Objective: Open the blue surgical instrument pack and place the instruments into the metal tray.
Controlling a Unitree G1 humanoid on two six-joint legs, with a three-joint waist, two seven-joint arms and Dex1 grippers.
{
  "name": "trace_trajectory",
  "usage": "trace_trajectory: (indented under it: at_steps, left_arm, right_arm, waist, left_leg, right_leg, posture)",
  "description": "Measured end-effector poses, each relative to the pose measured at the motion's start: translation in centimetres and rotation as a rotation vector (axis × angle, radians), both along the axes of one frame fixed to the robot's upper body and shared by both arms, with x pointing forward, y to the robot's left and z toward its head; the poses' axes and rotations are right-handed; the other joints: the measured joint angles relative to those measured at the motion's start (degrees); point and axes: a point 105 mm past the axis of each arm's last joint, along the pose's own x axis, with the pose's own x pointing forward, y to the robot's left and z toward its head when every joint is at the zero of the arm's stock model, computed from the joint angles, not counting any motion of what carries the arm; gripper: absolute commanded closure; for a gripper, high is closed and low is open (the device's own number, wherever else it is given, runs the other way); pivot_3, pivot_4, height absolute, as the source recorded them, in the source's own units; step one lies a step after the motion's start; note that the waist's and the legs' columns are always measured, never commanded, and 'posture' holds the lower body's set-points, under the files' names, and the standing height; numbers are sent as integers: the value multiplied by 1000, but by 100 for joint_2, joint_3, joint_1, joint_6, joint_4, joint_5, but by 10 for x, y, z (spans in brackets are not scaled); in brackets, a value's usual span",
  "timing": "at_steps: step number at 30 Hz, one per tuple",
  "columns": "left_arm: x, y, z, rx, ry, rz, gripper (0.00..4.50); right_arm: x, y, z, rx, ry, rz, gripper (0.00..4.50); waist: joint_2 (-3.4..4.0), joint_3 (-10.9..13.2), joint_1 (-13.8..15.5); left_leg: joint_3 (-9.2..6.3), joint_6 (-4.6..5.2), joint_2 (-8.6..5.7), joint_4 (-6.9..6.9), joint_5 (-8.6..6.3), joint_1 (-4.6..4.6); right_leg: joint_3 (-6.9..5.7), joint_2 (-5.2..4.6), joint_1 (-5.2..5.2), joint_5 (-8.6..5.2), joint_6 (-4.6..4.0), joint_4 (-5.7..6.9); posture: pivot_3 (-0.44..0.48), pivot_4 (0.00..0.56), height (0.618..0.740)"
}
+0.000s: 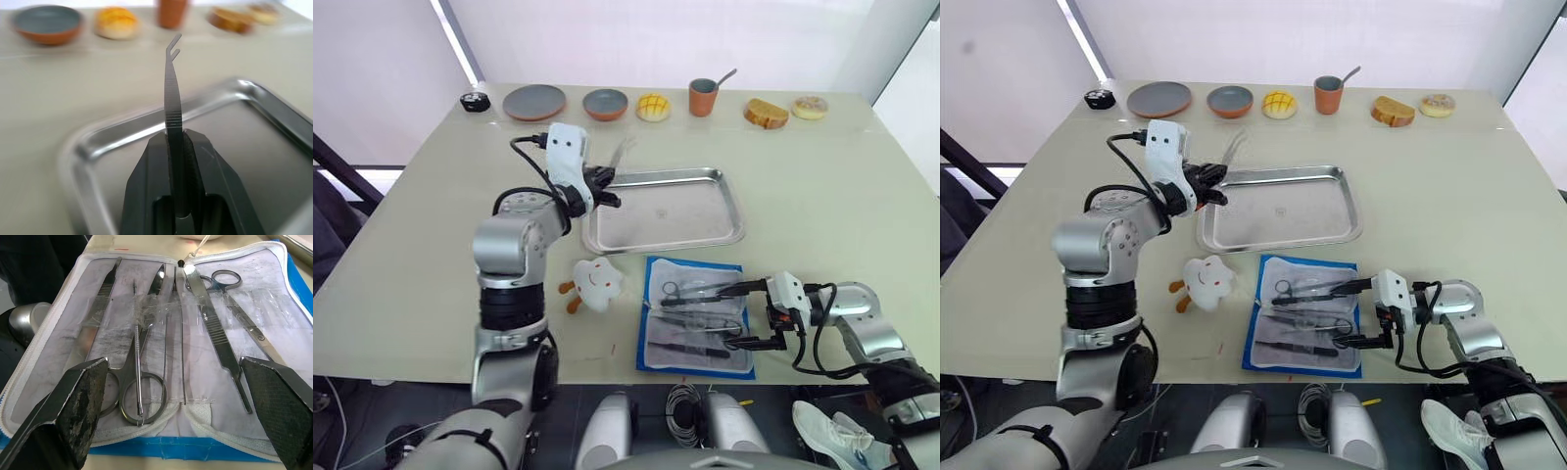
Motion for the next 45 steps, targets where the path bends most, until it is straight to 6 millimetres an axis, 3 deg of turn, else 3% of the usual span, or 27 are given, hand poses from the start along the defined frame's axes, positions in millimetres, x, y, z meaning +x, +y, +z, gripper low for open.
trace_trajectory:
  at_steps: [4, 11, 18, 39, 40, 42, 45]
  left_arm:
    - [4, -6, -14, -11, 44, 116, 4454]
    - [-2, -29, -42, -11, 119, 150, 4454]
    - [1, -16, -51, 7, 149, 225, 4454]
    - [-3, -10, -69, -5, 252, 273, 4454]
    - [-3, -10, -70, -7, 256, 273, 3637]
    - [-3, -11, -71, -8, 263, 271, 2949]
    - [-4, -12, -71, -28, 273, 263, 2949]
  right_arm:
    - [0, -1, 0, -1, 0, 3, 0]
    - [0, -1, 0, 0, 0, 3, 0]
    - [-1, -2, 0, 0, 0, -2, 0]
    - [-2, -1, 0, 1, -2, -14, 0]
    - [-2, -1, 0, 1, -2, -14, 0]
    - [-2, -1, 0, 1, -2, -14, 0]
    - [-2, -1, 0, 1, -2, -15, 0]
  waist:
    - [0, 0, 18]
    - [-1, 0, 21]
    - [-1, 0, 38]
    - [-1, 0, 38]
    - [-1, 0, 38]
    - [-1, 0, 38]
    - [-1, 0, 36]
  left_leg:
    - [0, -3, -1, 0, 0, -1]
    - [1, -5, -2, -1, 0, -1]
    - [-1, -6, -4, -2, 0, -3]
    - [-3, -10, -5, -4, 2, -3]
    - [-3, -10, -5, -4, 2, -4]
    - [-3, -10, -5, -4, 2, -4]
    - [-3, -10, -5, -4, 2, -4]
  right_leg:
    - [0, -2, 0, 0, 0, -1]
    - [2, -4, -1, 0, 0, -1]
    - [-2, -5, -1, 0, 0, -4]
    - [-5, -5, 0, 0, 0, -8]
    - [-5, -5, -1, 0, 0, -8]
    - [-5, -5, 0, 0, 0, -8]
    - [-5, -5, 0, 0, 0, -9]
  posture:
    - [0, 150, 740]
    - [0, 150, 740]
    - [0, 150, 740]
    - [0, 150, 740]
    - [0, 150, 740]
    - [0, 150, 740]
    - [0, 150, 740]
